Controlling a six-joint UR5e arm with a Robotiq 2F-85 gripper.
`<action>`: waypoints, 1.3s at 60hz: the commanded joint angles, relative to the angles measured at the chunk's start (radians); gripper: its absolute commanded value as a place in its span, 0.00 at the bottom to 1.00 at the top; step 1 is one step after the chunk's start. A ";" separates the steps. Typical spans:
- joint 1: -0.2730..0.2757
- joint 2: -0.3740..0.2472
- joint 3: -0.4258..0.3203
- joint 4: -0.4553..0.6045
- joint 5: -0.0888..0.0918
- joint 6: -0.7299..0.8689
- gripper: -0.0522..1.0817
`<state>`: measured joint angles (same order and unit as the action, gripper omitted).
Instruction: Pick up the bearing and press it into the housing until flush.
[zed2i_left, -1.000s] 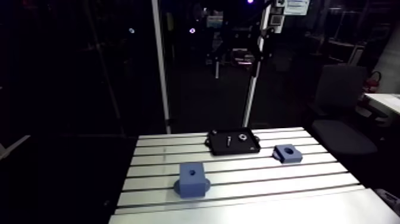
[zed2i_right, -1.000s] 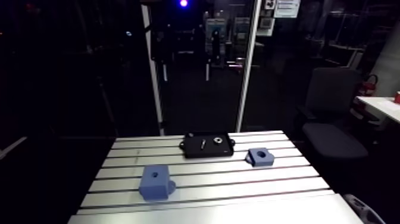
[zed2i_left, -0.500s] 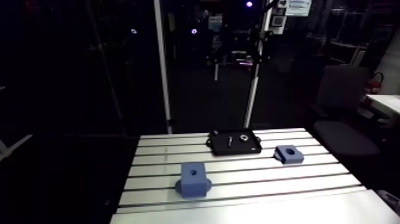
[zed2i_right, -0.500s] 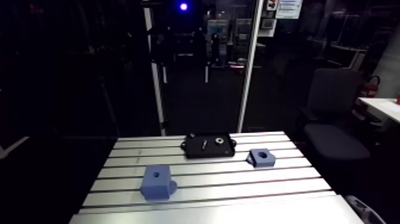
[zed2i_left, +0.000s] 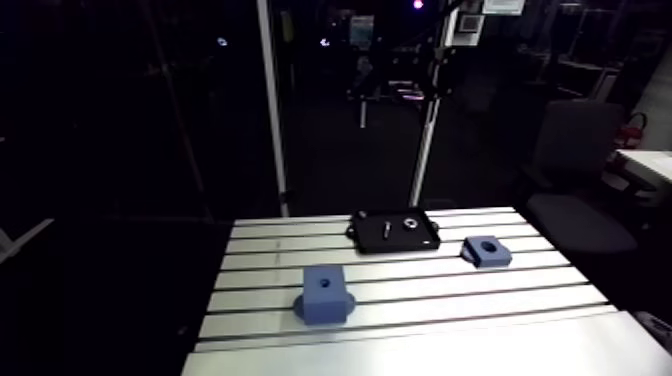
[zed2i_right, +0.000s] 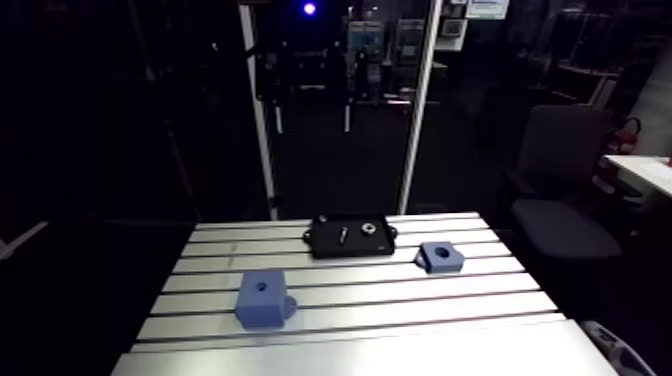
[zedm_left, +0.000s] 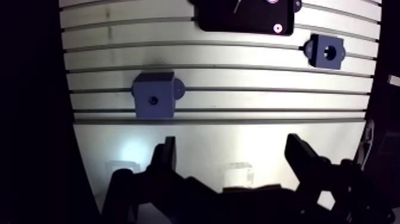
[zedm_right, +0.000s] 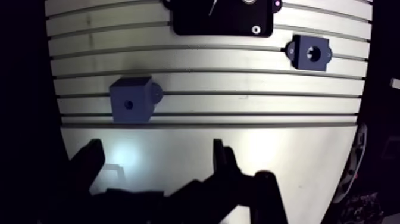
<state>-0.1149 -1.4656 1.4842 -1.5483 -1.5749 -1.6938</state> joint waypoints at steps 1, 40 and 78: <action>-0.006 0.070 -0.018 -0.057 -0.014 -0.022 0.05; -0.074 0.376 -0.201 -0.139 -0.032 -0.065 0.05; -0.123 0.493 -0.221 -0.263 -0.032 -0.077 0.05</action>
<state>-0.2139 -1.0251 1.2661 -1.7409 -1.6075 -1.7637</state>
